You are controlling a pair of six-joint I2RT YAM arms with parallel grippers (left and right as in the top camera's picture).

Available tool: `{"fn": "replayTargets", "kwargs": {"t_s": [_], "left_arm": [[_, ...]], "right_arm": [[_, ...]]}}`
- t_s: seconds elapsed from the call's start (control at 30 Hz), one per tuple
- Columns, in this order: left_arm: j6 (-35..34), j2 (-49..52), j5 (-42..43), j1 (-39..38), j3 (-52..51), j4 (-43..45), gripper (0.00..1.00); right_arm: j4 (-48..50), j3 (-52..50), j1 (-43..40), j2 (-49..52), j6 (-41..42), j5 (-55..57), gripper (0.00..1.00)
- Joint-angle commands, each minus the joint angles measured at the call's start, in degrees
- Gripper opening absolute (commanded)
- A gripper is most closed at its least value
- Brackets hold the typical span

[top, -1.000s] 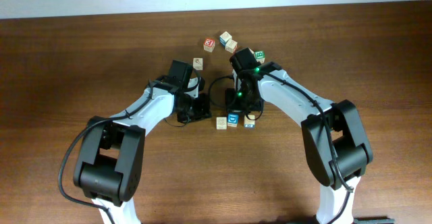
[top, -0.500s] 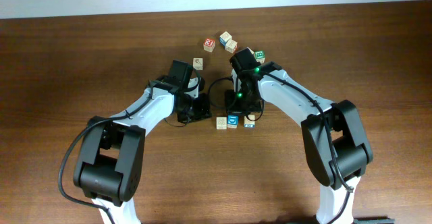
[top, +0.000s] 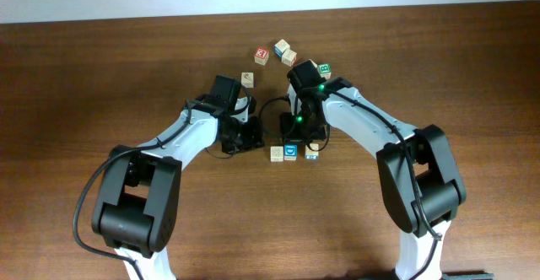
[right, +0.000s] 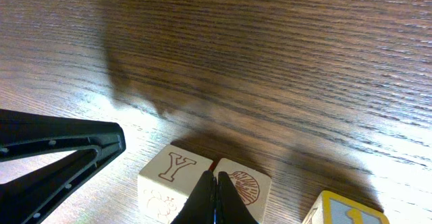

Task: Rotate 3 blocks

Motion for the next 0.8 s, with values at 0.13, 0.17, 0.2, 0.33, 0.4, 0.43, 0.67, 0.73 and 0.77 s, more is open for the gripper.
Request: {"fn": "replayTargets", "kwargs": {"t_s": [0.13,0.17,0.2,0.33,0.4,0.43,0.67,0.73,0.77], "left_arm": [[-0.48,0.39,-0.20,0.15,-0.24,0.04,0.00],[-0.48,0.39,-0.17,0.15,-0.24,0.04,0.00],[-0.48,0.39,-0.17,0.15,-0.24,0.04,0.00],[-0.48,0.39,-0.17,0.15,-0.24,-0.07,0.00],[-0.48,0.39,-0.17,0.15,-0.24,-0.11,0.00],[-0.48,0.39,-0.17,0.15,-0.24,-0.11,0.00],[-0.48,0.39,-0.20,0.15,-0.24,-0.13,0.00],[-0.48,0.39,-0.20,0.15,-0.24,-0.11,0.00],[-0.48,0.39,-0.20,0.15,-0.24,-0.11,0.00]], "right_arm": [[0.31,0.98,-0.09,0.44,-1.70,-1.11,0.04],[0.39,0.98,-0.09,0.44,-1.73,-1.18,0.04],[0.42,0.98,-0.09,0.44,-1.73,-1.18,0.04],[0.44,0.98,-0.09,0.44,-1.88,-1.20,0.04],[0.42,0.98,-0.09,0.44,-1.88,-1.20,0.04],[0.37,0.98,-0.09,0.44,-1.88,-1.20,0.04],[0.22,0.98,-0.09,0.44,-1.90,-1.20,0.04],[0.20,0.98,-0.09,0.44,-2.34,-1.53,0.04],[0.17,0.98,-0.09,0.44,-2.34,-1.62,0.04]]}}
